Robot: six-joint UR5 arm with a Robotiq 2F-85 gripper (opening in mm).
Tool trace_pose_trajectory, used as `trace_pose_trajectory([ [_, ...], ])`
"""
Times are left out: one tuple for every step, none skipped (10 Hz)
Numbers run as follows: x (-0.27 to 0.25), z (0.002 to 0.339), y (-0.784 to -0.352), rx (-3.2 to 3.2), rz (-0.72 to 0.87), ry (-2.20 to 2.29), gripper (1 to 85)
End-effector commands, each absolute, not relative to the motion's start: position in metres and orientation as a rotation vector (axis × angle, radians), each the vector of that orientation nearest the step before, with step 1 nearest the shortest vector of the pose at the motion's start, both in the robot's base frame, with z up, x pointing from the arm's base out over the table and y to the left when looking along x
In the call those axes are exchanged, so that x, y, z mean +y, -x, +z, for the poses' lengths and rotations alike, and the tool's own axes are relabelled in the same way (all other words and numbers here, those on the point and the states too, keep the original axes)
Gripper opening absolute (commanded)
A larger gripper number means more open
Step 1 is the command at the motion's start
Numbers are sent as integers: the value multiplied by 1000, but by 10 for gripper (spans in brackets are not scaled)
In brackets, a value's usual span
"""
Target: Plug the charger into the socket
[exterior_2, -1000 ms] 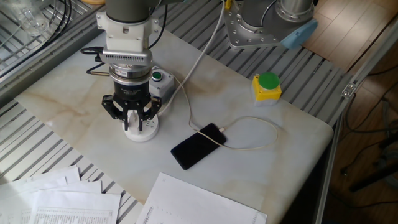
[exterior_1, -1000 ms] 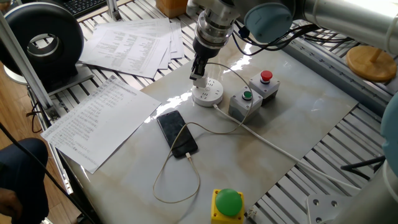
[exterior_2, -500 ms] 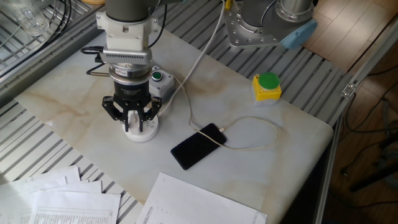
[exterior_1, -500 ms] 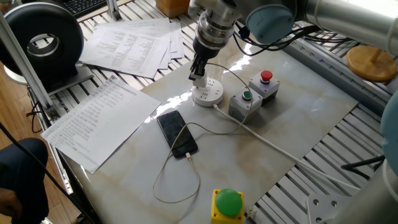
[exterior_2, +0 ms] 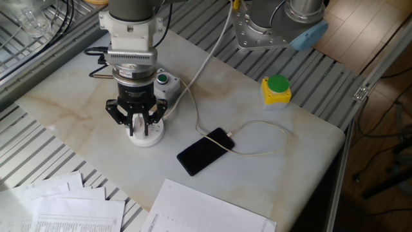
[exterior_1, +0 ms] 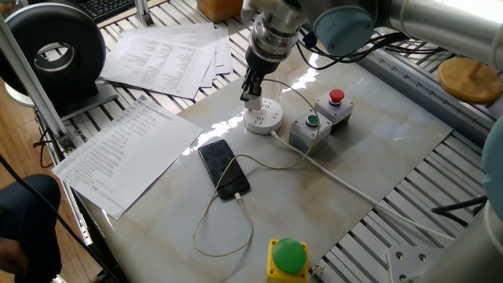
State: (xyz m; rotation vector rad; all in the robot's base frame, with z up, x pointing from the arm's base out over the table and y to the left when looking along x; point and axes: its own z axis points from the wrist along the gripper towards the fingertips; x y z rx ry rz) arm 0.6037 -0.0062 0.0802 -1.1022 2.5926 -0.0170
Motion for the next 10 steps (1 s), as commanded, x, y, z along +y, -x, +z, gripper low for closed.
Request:
trace_pose_trajectory([
  [-9,80,-603,2574,1,1111,10],
  [-5,77,-602,2561,40,1098,10],
  [-5,76,-602,2553,46,1101,10],
  [-7,78,-602,2551,46,1108,10],
  [-7,80,-603,2547,50,1112,10],
  [-8,80,-602,2546,52,1113,10],
  [-9,81,-602,2543,50,1121,10],
  [-10,81,-602,2540,49,1127,10],
  [-11,81,-602,2536,49,1131,10],
  [-11,81,-602,2524,49,1143,10],
])
